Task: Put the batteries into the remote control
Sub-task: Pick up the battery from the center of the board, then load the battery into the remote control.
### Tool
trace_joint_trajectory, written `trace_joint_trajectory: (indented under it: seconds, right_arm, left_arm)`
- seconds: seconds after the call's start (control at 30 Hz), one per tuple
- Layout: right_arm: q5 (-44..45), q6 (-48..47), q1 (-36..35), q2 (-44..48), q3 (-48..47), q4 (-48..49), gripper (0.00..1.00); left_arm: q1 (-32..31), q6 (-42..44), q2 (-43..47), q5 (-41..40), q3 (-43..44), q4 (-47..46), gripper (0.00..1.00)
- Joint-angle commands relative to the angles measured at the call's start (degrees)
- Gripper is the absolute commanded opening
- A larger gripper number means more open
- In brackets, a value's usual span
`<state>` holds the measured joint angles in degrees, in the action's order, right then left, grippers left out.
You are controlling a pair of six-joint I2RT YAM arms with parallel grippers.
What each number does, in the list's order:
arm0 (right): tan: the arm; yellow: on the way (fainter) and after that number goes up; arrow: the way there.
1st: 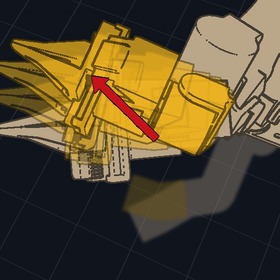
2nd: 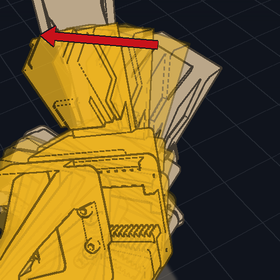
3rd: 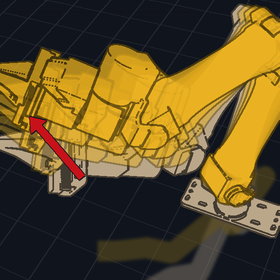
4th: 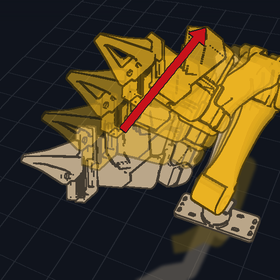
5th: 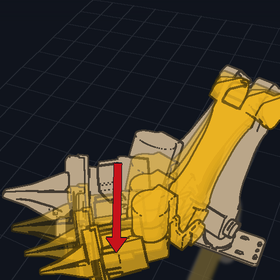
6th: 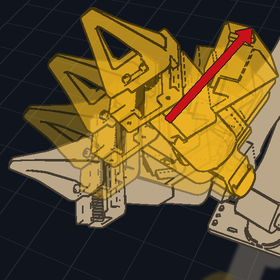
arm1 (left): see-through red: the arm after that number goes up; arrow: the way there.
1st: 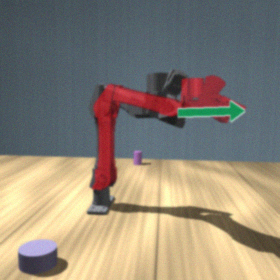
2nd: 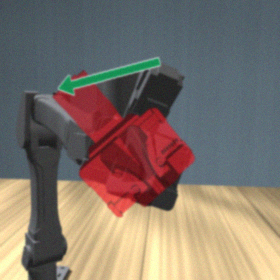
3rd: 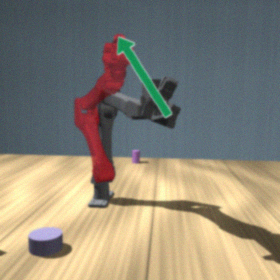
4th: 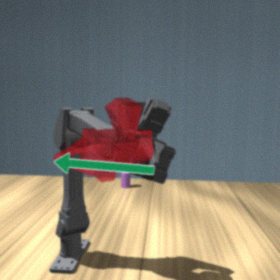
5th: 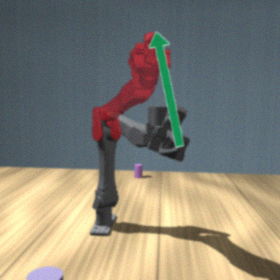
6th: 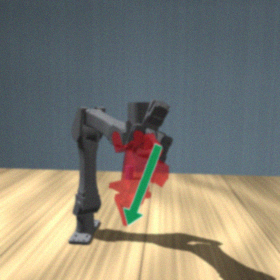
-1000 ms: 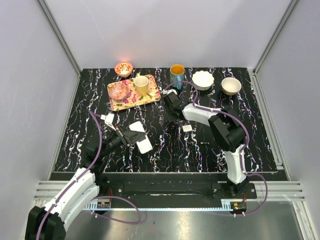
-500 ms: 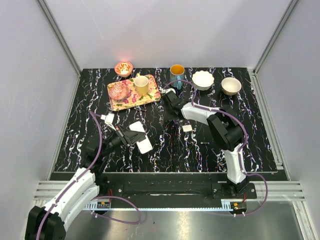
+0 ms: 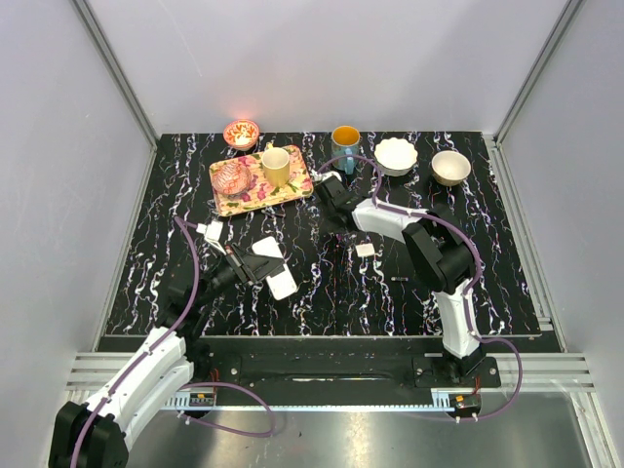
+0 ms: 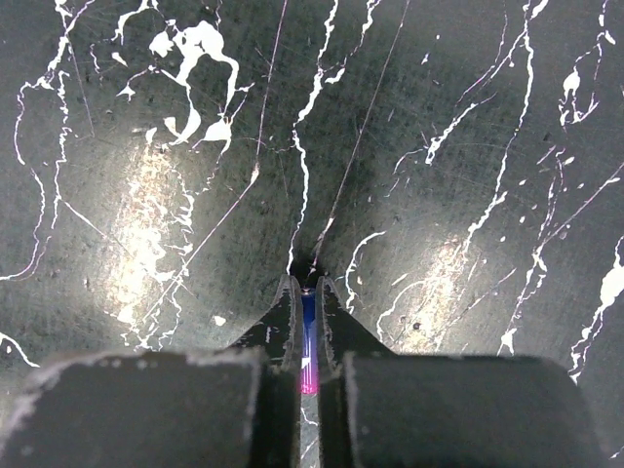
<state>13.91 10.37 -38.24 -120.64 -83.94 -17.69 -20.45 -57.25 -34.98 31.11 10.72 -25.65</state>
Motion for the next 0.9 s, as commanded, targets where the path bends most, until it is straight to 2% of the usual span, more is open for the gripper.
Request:
trace_joint_trajectory:
  seconds: [0.0, 0.1, 0.2, 0.23, 0.27, 0.37, 0.5, 0.53, 0.6, 0.63, 0.73, 0.87]
  right_arm:
    - [-1.0, 0.6, 0.0, -0.8, 1.1, -3.6, 0.00]
    - [0.5, 2.4, 0.1, 2.0, 2.8, -3.5, 0.00]
    - [1.3, 6.5, 0.1, 11.4, 9.0, 0.8, 0.00]
    - [0.0, 7.0, -0.1, 18.7, 11.8, 2.6, 0.00]
    - [-0.5, 7.3, -0.7, 22.7, 17.4, 4.5, 0.00]
    - [-2.1, 7.1, -2.2, 36.2, 24.1, 6.0, 0.00]
    - [-5.2, 1.9, -6.5, 50.0, 25.9, 0.3, 0.00]
    - [-5.5, 1.0, -7.5, 54.6, 25.8, -0.6, 0.00]
    - [-5.2, -0.6, -10.8, 58.0, 23.6, -2.9, 0.00]
    - [-5.1, -2.4, -12.1, 60.1, 22.6, -4.8, 0.00]
    - [-4.7, -7.8, -18.5, 62.3, 18.8, -7.0, 0.00]
    - [0.3, -15.5, -28.3, 61.5, 16.3, -7.4, 0.00]
  left_arm:
    - [0.2, -0.5, 0.0, 1.1, 0.3, -4.2, 0.00]
    - [0.3, -0.6, -0.3, 1.2, 0.4, -4.8, 0.00]
    - [0.2, -1.1, -1.8, 1.7, 0.7, -6.2, 0.00]
    - [0.2, -2.1, -3.3, 1.8, 0.8, -8.1, 0.00]
    - [0.2, -2.7, -4.3, 2.5, 1.0, -9.4, 0.00]
    - [0.2, -4.9, -9.4, 5.3, 2.3, -14.9, 0.00]
    - [0.2, -6.4, -16.7, 10.1, 7.5, -18.0, 0.00]
    - [0.2, -7.0, -19.9, 11.4, 8.4, -21.3, 0.00]
    - [0.2, -10.6, -23.5, 16.0, 11.7, -26.1, 0.00]
    - [0.2, -12.1, -27.5, 17.6, 12.8, -31.4, 0.00]
    - [0.1, -20.9, -35.7, 23.3, 18.2, -39.4, 0.00]
    - [-0.6, -31.6, -44.4, 27.9, 22.1, -52.5, 0.00]
